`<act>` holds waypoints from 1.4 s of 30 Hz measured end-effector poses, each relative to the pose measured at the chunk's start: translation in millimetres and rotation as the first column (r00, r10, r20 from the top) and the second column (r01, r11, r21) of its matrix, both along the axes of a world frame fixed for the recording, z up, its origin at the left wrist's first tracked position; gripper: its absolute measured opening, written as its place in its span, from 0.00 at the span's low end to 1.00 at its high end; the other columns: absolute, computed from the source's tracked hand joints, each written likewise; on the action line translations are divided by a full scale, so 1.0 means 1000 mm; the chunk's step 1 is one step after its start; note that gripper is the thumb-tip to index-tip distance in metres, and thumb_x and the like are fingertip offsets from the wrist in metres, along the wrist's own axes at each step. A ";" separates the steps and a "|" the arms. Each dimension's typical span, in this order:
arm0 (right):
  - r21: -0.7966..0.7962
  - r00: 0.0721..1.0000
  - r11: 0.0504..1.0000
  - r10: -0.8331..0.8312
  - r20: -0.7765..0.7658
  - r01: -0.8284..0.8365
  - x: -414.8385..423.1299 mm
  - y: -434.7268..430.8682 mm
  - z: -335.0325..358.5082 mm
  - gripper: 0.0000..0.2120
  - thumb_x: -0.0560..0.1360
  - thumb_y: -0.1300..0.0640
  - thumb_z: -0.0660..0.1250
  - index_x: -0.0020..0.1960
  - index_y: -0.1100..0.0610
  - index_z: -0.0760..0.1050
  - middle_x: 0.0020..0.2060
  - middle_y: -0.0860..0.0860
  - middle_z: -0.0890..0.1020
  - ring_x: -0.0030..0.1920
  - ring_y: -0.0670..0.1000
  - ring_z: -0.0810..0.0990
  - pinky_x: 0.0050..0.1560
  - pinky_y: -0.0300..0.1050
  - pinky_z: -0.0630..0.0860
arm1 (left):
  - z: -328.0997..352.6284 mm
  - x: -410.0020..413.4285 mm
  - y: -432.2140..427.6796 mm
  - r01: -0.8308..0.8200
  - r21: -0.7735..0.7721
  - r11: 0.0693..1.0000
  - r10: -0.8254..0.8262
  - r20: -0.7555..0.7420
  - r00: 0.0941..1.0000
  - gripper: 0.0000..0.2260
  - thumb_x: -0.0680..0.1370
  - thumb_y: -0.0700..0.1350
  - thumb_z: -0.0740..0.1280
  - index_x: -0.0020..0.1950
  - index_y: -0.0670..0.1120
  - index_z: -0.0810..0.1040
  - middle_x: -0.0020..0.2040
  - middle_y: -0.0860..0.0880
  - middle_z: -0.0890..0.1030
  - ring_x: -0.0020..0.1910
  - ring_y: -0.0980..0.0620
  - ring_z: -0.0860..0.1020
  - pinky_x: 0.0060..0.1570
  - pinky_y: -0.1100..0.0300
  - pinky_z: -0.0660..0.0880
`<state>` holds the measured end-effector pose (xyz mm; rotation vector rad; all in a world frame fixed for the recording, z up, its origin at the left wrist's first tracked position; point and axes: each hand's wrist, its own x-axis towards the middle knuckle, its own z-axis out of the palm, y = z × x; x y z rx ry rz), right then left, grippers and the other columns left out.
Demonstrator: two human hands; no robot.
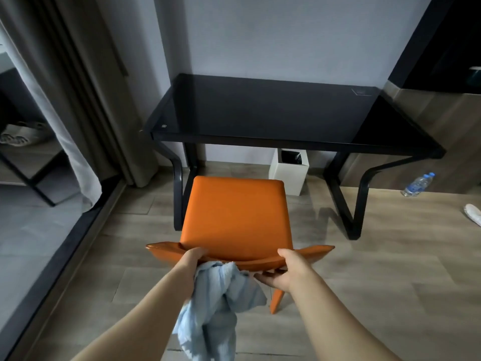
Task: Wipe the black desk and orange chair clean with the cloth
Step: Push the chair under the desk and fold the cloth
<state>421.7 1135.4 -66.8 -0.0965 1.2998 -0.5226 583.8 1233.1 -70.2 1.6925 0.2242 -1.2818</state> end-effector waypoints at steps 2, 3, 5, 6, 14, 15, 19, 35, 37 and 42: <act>-0.009 0.998 1.000 0.008 -0.060 -0.009 0.007 0.000 -0.003 0.25 0.77 0.57 0.65 0.71 0.58 0.61 0.67 0.64 0.67 0.65 0.70 0.67 0.54 0.75 0.69 | -0.007 -0.005 0.001 -0.072 0.001 0.997 0.072 0.003 0.997 0.14 0.72 0.44 0.68 0.53 0.38 0.76 0.45 0.37 0.82 0.43 0.39 0.80 0.52 0.48 0.76; -0.011 0.995 1.000 0.006 -0.097 -0.007 0.010 0.000 -0.005 0.25 0.76 0.54 0.66 0.70 0.57 0.62 0.66 0.64 0.68 0.64 0.70 0.68 0.52 0.76 0.70 | -0.015 -0.005 0.000 -0.108 0.010 0.994 0.107 0.028 0.994 0.16 0.71 0.45 0.68 0.55 0.38 0.76 0.47 0.37 0.82 0.46 0.38 0.80 0.55 0.46 0.76; -0.026 0.990 0.999 -0.022 -0.140 0.018 0.015 0.000 -0.007 0.24 0.75 0.53 0.67 0.67 0.57 0.64 0.62 0.64 0.71 0.59 0.69 0.72 0.48 0.75 0.73 | -0.025 -0.006 -0.003 -0.183 0.006 0.983 0.183 0.064 0.981 0.21 0.69 0.48 0.68 0.59 0.39 0.75 0.49 0.37 0.81 0.48 0.36 0.80 0.57 0.43 0.75; -0.039 0.988 0.999 -0.043 -0.147 0.038 0.016 0.000 -0.009 0.21 0.75 0.55 0.67 0.65 0.57 0.65 0.59 0.64 0.73 0.57 0.69 0.73 0.46 0.73 0.74 | -0.030 -0.006 -0.004 -0.210 -0.007 0.978 0.210 0.069 0.975 0.25 0.69 0.51 0.68 0.62 0.40 0.74 0.52 0.37 0.81 0.50 0.36 0.79 0.57 0.42 0.75; -0.123 0.980 0.989 -0.102 -0.169 0.081 0.016 -0.002 -0.013 0.16 0.74 0.67 0.63 0.59 0.57 0.67 0.44 0.61 0.75 0.41 0.64 0.76 0.33 0.60 0.78 | -0.038 0.003 -0.009 -0.435 -0.079 0.897 0.439 0.036 0.898 0.29 0.72 0.54 0.68 0.70 0.44 0.66 0.60 0.38 0.77 0.55 0.37 0.78 0.59 0.43 0.74; -0.125 0.981 0.989 -0.099 -0.170 0.078 0.016 -0.002 -0.013 0.18 0.74 0.67 0.63 0.61 0.56 0.67 0.46 0.62 0.75 0.42 0.65 0.77 0.34 0.61 0.78 | -0.036 0.006 -0.010 -0.462 -0.072 0.884 0.466 0.061 0.883 0.29 0.72 0.52 0.69 0.70 0.44 0.65 0.60 0.38 0.77 0.54 0.37 0.78 0.58 0.43 0.74; -0.152 0.980 0.985 -0.110 -0.165 0.085 0.022 -0.005 -0.018 0.22 0.73 0.67 0.64 0.65 0.54 0.66 0.49 0.62 0.76 0.44 0.64 0.78 0.34 0.60 0.79 | -0.034 0.019 -0.013 -0.465 -0.055 0.884 0.468 0.149 0.871 0.27 0.73 0.44 0.67 0.69 0.46 0.61 0.57 0.39 0.75 0.52 0.36 0.77 0.51 0.45 0.76; -0.245 0.992 0.962 -0.126 -0.020 0.117 0.127 -0.081 -0.021 0.20 0.75 0.69 0.61 0.65 0.58 0.69 0.56 0.65 0.77 0.52 0.67 0.77 0.33 0.59 0.78 | -0.031 0.133 -0.096 -0.338 -0.194 0.921 0.369 0.153 0.917 0.22 0.70 0.41 0.66 0.64 0.44 0.67 0.53 0.36 0.78 0.49 0.35 0.78 0.52 0.40 0.76; -0.243 0.993 0.963 -0.118 0.001 0.115 0.139 -0.094 -0.023 0.22 0.75 0.69 0.60 0.67 0.58 0.67 0.58 0.66 0.75 0.53 0.68 0.76 0.34 0.60 0.78 | -0.031 0.145 -0.109 -0.338 -0.197 0.920 0.368 0.141 0.919 0.22 0.71 0.41 0.67 0.63 0.46 0.66 0.53 0.37 0.77 0.50 0.37 0.78 0.53 0.41 0.76; -0.239 0.997 0.968 -0.082 -0.003 0.079 0.155 -0.125 -0.025 0.21 0.76 0.68 0.61 0.69 0.60 0.66 0.60 0.67 0.74 0.54 0.68 0.76 0.33 0.60 0.78 | -0.031 0.164 -0.137 -0.311 -0.213 0.926 0.341 0.124 0.932 0.23 0.71 0.40 0.67 0.63 0.47 0.64 0.53 0.39 0.76 0.50 0.38 0.77 0.55 0.41 0.75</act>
